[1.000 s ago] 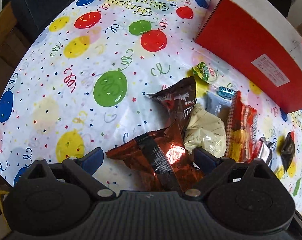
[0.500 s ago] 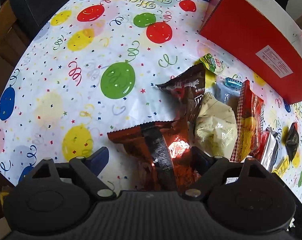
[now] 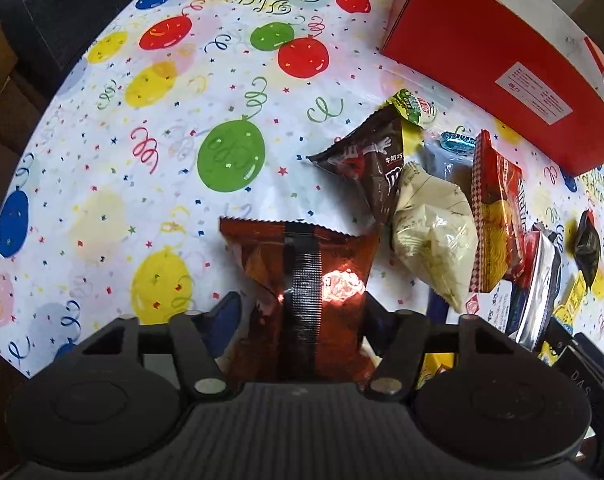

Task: Organize snacks
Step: 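Grasp the red-and-black chip bag with left tool while right tool grasps yellow cartoon stick snack, then carry the chip bag with left tool while right tool carries yellow stick snack into red box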

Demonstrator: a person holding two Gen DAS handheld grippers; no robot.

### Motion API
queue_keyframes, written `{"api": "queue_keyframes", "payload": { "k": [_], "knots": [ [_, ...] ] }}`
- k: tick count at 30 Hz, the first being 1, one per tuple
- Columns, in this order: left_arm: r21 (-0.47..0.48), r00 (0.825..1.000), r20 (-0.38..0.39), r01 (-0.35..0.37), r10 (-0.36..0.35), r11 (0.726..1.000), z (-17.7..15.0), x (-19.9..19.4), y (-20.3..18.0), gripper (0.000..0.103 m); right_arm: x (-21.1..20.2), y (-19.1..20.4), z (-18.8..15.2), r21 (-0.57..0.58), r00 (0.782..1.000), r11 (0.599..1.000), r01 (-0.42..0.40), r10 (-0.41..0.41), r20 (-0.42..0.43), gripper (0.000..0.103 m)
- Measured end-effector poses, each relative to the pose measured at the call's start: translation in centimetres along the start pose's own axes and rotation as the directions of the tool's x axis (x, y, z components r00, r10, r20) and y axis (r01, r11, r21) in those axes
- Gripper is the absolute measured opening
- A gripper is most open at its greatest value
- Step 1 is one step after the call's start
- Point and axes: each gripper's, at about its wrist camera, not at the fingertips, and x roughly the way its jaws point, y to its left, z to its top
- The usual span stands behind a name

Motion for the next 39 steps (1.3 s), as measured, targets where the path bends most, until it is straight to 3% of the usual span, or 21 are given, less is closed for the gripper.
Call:
{"api": "queue_keyframes", "payload": {
  "k": [2,6,13,19,21,22,30,35,39],
  "knots": [
    [0.001,1.0,0.005,0.007,-0.007,1.0,0.0,-0.1,0.2,0.056,-0.2,0.2,-0.1,-0.024,1.0,1.0,0.001,-0.001,0.009,0.026],
    [0.019,1.0,0.016,-0.008,0.007,1.0,-0.1,-0.4,0.3,0.051,-0.4,0.4,-0.4,-0.045,1.0,0.999,-0.003,0.004,0.021,0.01],
    [0.028,1.0,0.026,-0.006,0.005,1.0,-0.2,-0.9,0.8,0.05,-1.3,-0.2,-0.9,-0.045,0.997,0.999,-0.014,0.017,0.071,0.005],
    [0.021,1.0,0.018,-0.004,0.004,1.0,-0.3,-1.0,1.1,0.05,-1.3,-1.3,-1.5,0.019,0.998,1.0,-0.014,0.012,0.062,0.035],
    [0.022,1.0,0.018,-0.003,0.002,1.0,-0.3,-1.0,1.1,0.05,-1.0,-1.8,-1.4,0.058,0.999,0.998,-0.014,0.011,0.051,0.07],
    [0.024,1.0,0.019,-0.002,0.002,1.0,-0.3,-1.1,1.0,0.05,-0.9,-2.0,-1.4,0.08,0.999,0.997,-0.015,0.011,0.053,0.076],
    [0.035,1.0,0.028,-0.003,0.002,0.999,-0.4,-1.5,0.8,0.05,1.1,-2.6,-1.0,0.167,1.0,0.986,-0.01,0.011,-0.008,0.066],
    [0.035,0.999,0.032,-0.004,0.003,0.999,-0.4,-1.6,0.9,0.05,0.9,-2.0,-1.0,0.132,1.0,0.991,0.004,-0.003,-0.002,0.051],
    [0.033,0.999,0.04,-0.003,0.002,0.999,-0.3,-1.8,1.1,0.05,0.7,-1.9,-1.0,0.118,1.0,0.993,0.007,-0.007,0.002,0.051]
  ]
}}
